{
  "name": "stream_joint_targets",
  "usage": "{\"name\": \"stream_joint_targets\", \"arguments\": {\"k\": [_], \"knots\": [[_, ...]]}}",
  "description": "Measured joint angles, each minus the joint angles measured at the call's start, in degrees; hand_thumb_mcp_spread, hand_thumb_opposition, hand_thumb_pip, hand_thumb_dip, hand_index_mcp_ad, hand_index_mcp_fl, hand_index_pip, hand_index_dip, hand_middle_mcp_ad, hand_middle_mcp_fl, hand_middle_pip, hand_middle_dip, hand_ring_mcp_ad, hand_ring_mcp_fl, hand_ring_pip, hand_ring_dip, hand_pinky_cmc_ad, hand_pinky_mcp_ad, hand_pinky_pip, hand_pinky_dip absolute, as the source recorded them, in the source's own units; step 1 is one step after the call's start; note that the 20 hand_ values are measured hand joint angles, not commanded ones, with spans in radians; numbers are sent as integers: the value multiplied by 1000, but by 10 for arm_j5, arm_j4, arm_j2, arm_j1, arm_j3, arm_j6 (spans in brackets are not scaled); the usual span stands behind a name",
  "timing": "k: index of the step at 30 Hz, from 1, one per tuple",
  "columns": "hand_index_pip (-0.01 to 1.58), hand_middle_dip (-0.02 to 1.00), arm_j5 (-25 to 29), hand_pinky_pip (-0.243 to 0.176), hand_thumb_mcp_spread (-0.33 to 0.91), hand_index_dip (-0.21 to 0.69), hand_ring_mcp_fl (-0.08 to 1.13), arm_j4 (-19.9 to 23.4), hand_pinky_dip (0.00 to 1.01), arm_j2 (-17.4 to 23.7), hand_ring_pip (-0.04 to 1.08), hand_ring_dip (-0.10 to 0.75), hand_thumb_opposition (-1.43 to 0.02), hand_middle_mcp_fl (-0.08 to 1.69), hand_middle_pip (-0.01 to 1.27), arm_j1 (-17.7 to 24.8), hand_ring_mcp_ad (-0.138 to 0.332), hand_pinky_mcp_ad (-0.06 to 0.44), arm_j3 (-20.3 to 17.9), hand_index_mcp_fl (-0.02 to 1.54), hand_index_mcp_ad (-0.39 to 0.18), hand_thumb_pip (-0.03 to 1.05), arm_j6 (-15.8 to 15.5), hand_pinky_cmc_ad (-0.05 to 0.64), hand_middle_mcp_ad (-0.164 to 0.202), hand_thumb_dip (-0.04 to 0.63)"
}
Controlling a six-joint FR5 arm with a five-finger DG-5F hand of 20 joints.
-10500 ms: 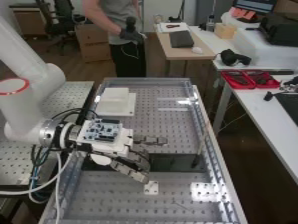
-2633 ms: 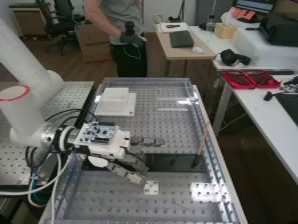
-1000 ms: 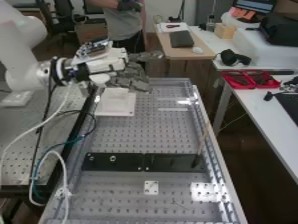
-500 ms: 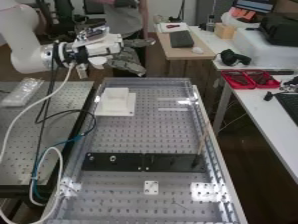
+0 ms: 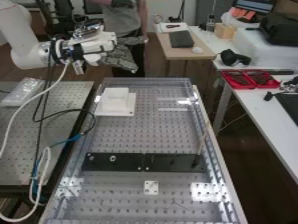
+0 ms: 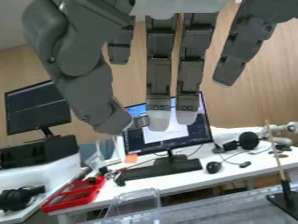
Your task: Grab the bearing and place it in the white container
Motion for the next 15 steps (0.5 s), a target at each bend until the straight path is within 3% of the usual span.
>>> {"name": "stream_joint_targets", "arguments": {"k": [6,15], "knots": [[161,716,26,96,506,-188,394,15,208,8,531,546,-836,429,1011,26,51,260,-18,124,-178,761,2,394,28,342],[155,716,18,96,506,-188,396,39,208,28,532,546,-836,428,1011,40,51,260,-50,127,-182,761,1,394,28,342]]}}
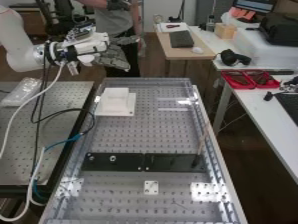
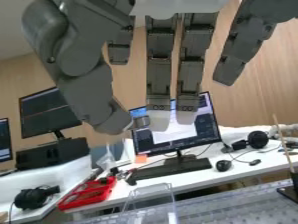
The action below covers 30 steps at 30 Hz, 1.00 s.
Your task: Grab the bearing and place it in the white container
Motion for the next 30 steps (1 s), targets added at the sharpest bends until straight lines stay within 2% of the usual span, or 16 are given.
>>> {"name": "stream_joint_targets", "arguments": {"k": [6,12,30], "knots": [[154,716,16,96,506,-188,396,15,208,11,532,546,-836,429,1011,29,51,264,-27,127,-185,761,1,394,30,342],[152,716,46,96,506,-188,396,36,208,5,531,546,-836,428,1007,63,52,260,-49,126,-187,761,7,394,30,342],[152,716,84,99,506,-188,403,92,208,-97,532,552,-836,429,1007,82,51,260,-62,127,-188,761,32,394,30,342]]}}
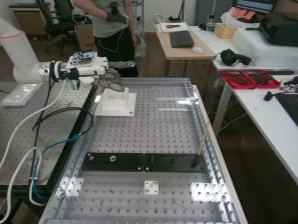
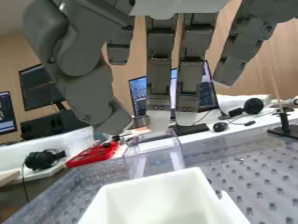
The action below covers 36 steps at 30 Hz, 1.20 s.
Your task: Grab the bearing and place it in the white container
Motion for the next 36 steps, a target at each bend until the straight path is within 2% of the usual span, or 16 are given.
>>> {"name": "stream_joint_targets", "arguments": {"k": [6,19,23,25,26,27,30,32,34,35,36], "knots": [[152,716,13,99,506,-188,401,9,208,-32,532,552,-836,428,1007,10,51,260,4,126,-188,761,19,394,30,342],[166,716,25,99,506,-188,398,5,208,-72,546,552,-836,428,1011,15,54,260,18,120,-188,761,54,393,30,342],[183,716,27,99,506,-188,393,-5,208,-78,545,552,-836,428,1011,16,12,265,20,110,-188,761,63,393,28,342],[199,716,27,99,501,-188,353,-26,208,-79,552,557,-836,415,1011,15,-14,264,24,70,-188,763,71,393,30,342],[215,716,26,99,492,-188,328,-35,211,-79,555,557,-836,415,1011,15,-37,264,26,75,-187,770,73,393,19,342],[213,716,25,99,478,-187,297,-49,222,-79,550,557,-838,365,1012,14,-37,264,29,75,-185,789,78,393,5,342],[229,719,23,84,478,-188,213,-72,250,-78,620,559,-845,265,1012,13,-61,264,34,45,-188,815,88,393,-16,344],[232,721,22,65,473,-188,154,-84,278,-77,635,559,-843,183,1023,12,-80,264,34,5,-187,899,92,391,-38,340],[239,721,22,52,456,-188,136,-86,312,-73,637,538,-840,119,1023,12,-77,264,33,5,-188,911,93,389,-47,344],[239,709,23,17,443,-188,136,-84,333,-71,642,522,-840,87,1018,12,-75,264,32,7,-185,911,93,389,-47,344],[239,712,23,2,443,-188,133,-84,367,-67,658,513,-838,89,1023,12,-75,264,31,7,-185,911,94,389,-40,344]]}}
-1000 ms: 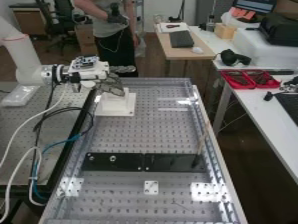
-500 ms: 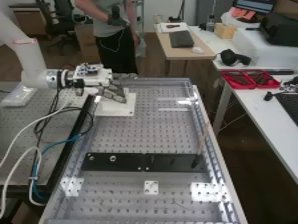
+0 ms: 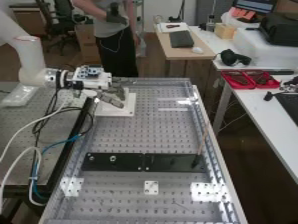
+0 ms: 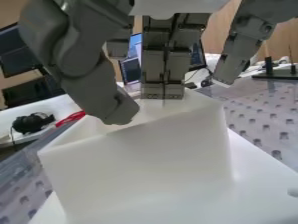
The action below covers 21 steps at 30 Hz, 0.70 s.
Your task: Grab the bearing and place it in the white container
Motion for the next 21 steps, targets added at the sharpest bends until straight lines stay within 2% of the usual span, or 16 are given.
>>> {"name": "stream_joint_targets", "arguments": {"k": [3,4,5,6,7,11,14,18,19,20,21], "knots": [[246,695,1,-10,426,-188,124,-4,415,13,653,501,-831,54,1019,0,-65,264,-2,9,-185,911,-1,387,-30,344],[246,695,1,-28,422,-188,80,-6,428,17,660,494,-819,61,1019,-1,-51,264,-2,9,-185,911,-1,387,-26,344],[246,696,1,-30,424,-188,-24,-9,429,25,654,463,-822,38,1023,-1,0,264,-2,9,-185,911,-3,380,-28,344],[246,693,1,-40,426,-188,-37,-14,438,36,661,461,-822,38,1025,-2,37,262,-2,10,-185,911,-5,380,-24,344],[246,682,0,-44,419,-188,-35,-21,443,49,658,449,-822,19,1018,-3,47,262,-1,7,-185,911,-9,382,-24,344],[239,681,-4,-42,405,-188,0,-42,461,90,658,443,-822,24,1012,-10,63,264,5,7,-185,911,-24,379,-24,344],[202,679,-10,-61,398,-188,0,-66,475,126,653,429,-822,38,974,-21,65,264,17,3,-188,908,-42,380,-24,344],[164,663,-27,-61,346,-188,2,-112,506,174,620,426,-803,54,873,-49,68,265,44,9,-188,836,-64,379,-26,333],[162,663,-35,-58,332,-188,7,-128,510,188,599,429,-803,63,834,-61,63,271,55,9,-185,815,-71,379,-24,333],[152,646,-39,-75,318,-188,2,-134,520,194,583,421,-805,52,764,-67,84,278,60,3,-171,798,-74,379,-14,318],[152,646,-48,-75,305,-182,3,-147,536,206,571,417,-806,56,712,-81,82,278,72,19,-171,784,-81,379,-5,298]]}}
